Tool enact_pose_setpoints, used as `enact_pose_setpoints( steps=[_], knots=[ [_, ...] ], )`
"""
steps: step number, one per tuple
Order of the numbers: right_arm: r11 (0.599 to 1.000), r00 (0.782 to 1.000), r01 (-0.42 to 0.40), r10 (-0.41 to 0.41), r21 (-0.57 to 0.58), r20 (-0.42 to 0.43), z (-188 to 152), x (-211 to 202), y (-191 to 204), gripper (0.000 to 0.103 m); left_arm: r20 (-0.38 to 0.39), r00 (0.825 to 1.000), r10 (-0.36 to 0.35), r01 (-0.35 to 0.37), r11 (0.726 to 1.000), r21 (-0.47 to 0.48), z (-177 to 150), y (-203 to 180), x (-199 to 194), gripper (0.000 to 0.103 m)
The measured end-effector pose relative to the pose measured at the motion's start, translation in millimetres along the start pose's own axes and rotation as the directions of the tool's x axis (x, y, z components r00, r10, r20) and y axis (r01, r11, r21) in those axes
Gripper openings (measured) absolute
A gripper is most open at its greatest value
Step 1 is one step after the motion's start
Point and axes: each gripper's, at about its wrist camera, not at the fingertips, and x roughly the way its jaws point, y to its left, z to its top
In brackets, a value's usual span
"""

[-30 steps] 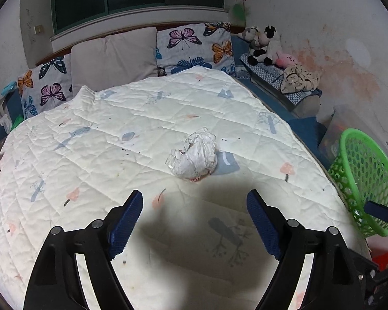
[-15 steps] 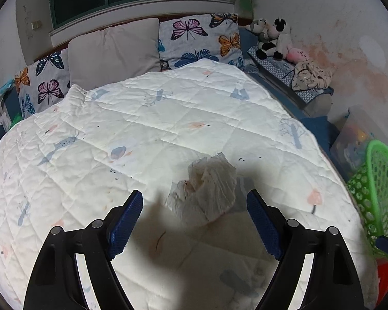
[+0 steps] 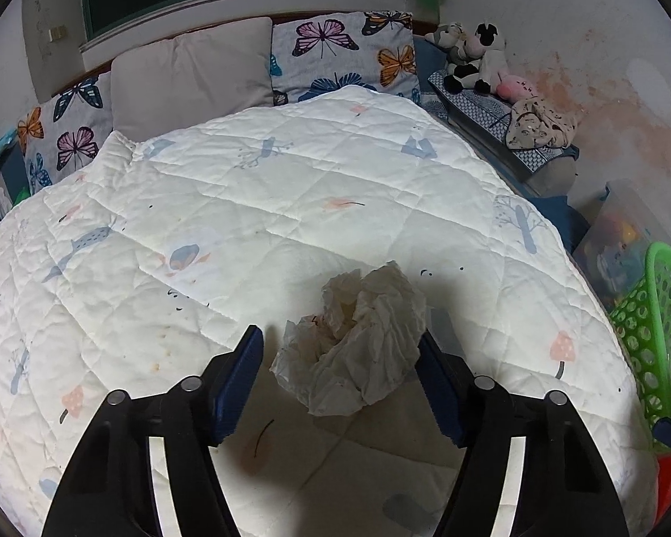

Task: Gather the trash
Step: 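Grasp the crumpled white tissue with the left tool, then carry the tissue over the basket and open the left tool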

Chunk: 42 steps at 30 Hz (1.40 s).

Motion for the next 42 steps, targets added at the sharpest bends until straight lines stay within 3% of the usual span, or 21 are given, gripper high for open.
enact_pose_setpoints(
  steps=[12, 26, 42],
  knots=[
    [1.0, 1.0, -0.003, 0.003, 0.001, -0.003, -1.1, 3.8, 0.8, 0.084, 0.023, 1.0, -0.02, 0.02, 1.0, 0.023, -3.1, -6.1, -6.8, 0.045],
    [1.0, 1.0, -0.007, 0.007, -0.01, -0.002, -4.1, -1.1, 8.5, 0.071, 0.064, 0.997, -0.042, 0.039, 0.998, 0.047, -22.7, -19.2, -44.2, 0.045],
    [0.998, 0.998, 0.038, -0.04, 0.045, 0.042, -30.2, -47.7, -16.0, 0.069, 0.102, 0.99, -0.101, 0.091, 0.991, 0.098, -40.3, -68.4, -90.8, 0.045]
  ],
)
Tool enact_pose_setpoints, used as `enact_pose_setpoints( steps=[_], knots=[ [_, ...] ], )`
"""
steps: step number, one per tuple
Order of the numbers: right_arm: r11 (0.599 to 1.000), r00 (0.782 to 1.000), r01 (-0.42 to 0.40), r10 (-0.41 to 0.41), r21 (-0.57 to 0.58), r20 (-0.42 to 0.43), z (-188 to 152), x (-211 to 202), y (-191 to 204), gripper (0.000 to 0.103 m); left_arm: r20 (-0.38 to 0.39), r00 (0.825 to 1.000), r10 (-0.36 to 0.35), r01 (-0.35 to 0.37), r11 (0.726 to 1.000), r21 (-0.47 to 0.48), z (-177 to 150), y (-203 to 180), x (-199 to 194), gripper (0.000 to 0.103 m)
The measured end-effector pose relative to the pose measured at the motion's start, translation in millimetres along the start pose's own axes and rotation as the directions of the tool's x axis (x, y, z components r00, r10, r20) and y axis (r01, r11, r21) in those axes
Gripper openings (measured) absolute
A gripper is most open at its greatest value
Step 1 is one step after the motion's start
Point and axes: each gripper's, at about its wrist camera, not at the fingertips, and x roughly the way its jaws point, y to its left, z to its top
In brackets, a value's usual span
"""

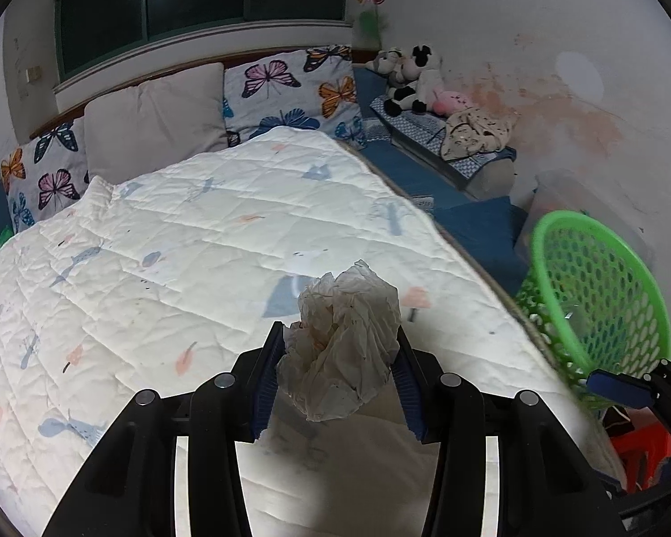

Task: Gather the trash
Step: 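Carry the tissue over the basket and open the left tool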

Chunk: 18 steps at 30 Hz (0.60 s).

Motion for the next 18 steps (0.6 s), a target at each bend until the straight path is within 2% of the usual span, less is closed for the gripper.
enact_pose_setpoints(
  steps=[8, 18],
  knots=[
    [0.998, 0.999, 0.045, -0.047, 0.045, 0.028, -14.5, -25.2, -26.0, 0.069, 0.022, 0.999, -0.044, 0.043, 0.998, 0.047, 4.0, -42.1, -14.8, 0.045],
    [0.977, 0.986, 0.156, -0.164, 0.146, 0.044, -42.1, -61.7, -84.6, 0.069, 0.011, 0.987, -0.163, 0.16, 0.979, 0.128, 14.9, -127.9, -14.6, 0.045]
  ],
)
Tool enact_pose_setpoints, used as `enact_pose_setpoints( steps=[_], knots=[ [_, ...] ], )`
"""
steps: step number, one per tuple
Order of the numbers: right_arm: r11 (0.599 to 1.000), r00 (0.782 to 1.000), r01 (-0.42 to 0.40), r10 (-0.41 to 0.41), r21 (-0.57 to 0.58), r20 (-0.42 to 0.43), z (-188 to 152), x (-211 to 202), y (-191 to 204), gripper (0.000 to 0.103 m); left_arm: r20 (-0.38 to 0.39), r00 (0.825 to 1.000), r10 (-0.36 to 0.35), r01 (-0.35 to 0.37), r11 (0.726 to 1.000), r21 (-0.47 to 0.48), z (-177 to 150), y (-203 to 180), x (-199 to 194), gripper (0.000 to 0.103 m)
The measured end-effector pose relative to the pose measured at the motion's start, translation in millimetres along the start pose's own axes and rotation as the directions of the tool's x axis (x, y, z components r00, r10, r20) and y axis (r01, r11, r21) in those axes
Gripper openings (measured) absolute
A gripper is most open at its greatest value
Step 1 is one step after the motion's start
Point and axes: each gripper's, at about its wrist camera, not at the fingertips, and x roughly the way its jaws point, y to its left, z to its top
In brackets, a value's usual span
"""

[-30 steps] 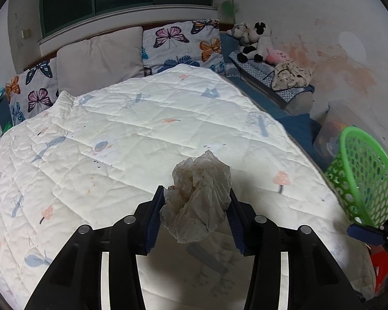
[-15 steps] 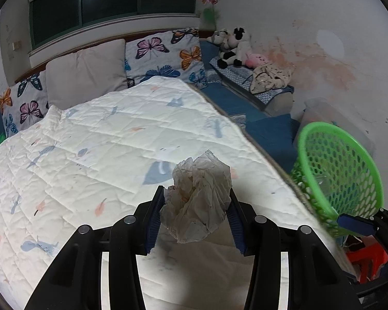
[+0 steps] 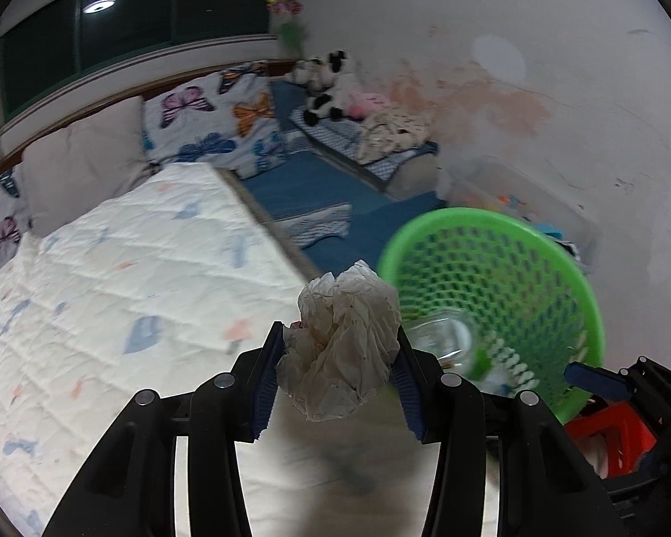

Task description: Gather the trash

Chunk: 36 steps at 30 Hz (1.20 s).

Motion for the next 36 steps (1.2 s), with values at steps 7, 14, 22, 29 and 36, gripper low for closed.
enact_pose_setpoints(
  steps=[7, 14, 22, 29, 36],
  knots=[
    [0.997, 0.999, 0.05, -0.051, 0.064, 0.013, -12.0, -16.1, -36.9, 0.071, -0.025, 0.997, -0.079, 0.08, 0.997, 0.024, 12.7, -44.9, 20.5, 0.049],
    [0.993, 0.999, 0.05, -0.051, 0.106, 0.011, -21.8, -21.4, -49.8, 0.074, -0.045, 0.994, -0.097, 0.099, 0.994, 0.044, 10.5, -66.8, 33.8, 0.071],
    [0.994, 1.0, 0.021, -0.023, 0.103, 0.016, -19.7, -20.5, -39.1, 0.077, -0.039, 0.997, -0.066, 0.067, 0.998, 0.019, -4.6, -42.2, 17.4, 0.083],
    [0.996, 1.0, -0.017, 0.014, 0.085, 0.025, -16.1, -17.6, -17.3, 0.082, -0.014, 1.0, 0.025, -0.025, 0.999, -0.025, -22.2, -7.2, -15.6, 0.09],
    [0.996, 0.998, -0.061, 0.058, 0.06, 0.036, -10.1, -15.3, 9.2, 0.085, 0.009, 0.992, 0.13, -0.129, 0.99, -0.055, -39.3, 20.2, -47.8, 0.092]
  ],
)
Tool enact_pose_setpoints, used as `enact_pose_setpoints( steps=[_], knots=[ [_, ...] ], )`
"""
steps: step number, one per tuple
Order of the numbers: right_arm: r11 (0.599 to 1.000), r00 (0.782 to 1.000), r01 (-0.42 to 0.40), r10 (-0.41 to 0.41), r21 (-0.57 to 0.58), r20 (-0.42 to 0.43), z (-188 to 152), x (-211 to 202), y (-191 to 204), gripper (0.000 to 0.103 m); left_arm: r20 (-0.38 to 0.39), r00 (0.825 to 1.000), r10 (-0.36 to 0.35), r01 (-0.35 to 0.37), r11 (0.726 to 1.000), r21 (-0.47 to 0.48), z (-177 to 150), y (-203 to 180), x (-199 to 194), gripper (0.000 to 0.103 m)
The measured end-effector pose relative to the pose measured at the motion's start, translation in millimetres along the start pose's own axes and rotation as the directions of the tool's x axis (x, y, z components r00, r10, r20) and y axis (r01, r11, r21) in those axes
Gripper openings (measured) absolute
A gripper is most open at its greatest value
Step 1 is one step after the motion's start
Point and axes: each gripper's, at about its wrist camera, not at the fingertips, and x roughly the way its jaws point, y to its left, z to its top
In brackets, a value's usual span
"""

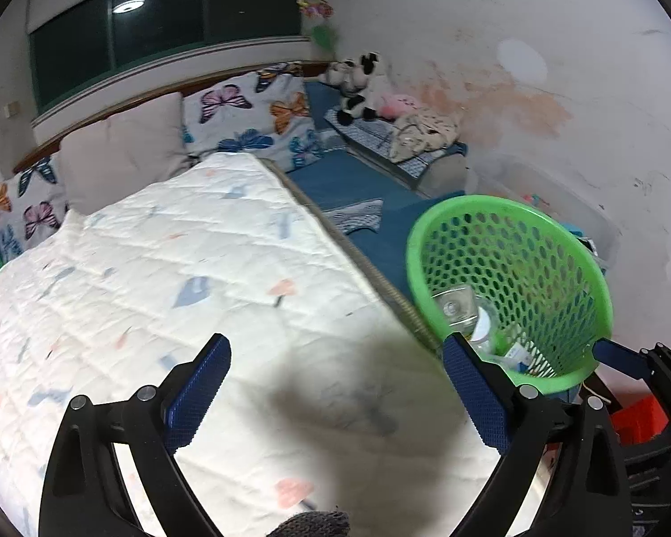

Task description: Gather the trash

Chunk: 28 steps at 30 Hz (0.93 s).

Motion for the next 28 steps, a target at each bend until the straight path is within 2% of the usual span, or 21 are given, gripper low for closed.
enact_pose_setpoints(
  steps=[12, 28],
  knots=[
    [0.997, 0.997, -0.075, 0.076, -0.028, 0.023, 8.7, 0.0, 41.2, 0.087, 0.01, 0.996, 0.088, -0.086, 0.991, -0.104, -34.3, 51.3, -35.9, 0.092],
    [0.993, 0.993, -0.113, 0.115, -0.044, 0.034, 6.7, -7.6, 64.7, 0.091, 0.047, 0.985, 0.163, -0.154, 0.976, -0.157, -51.5, 74.6, -66.7, 0.092]
  ],
)
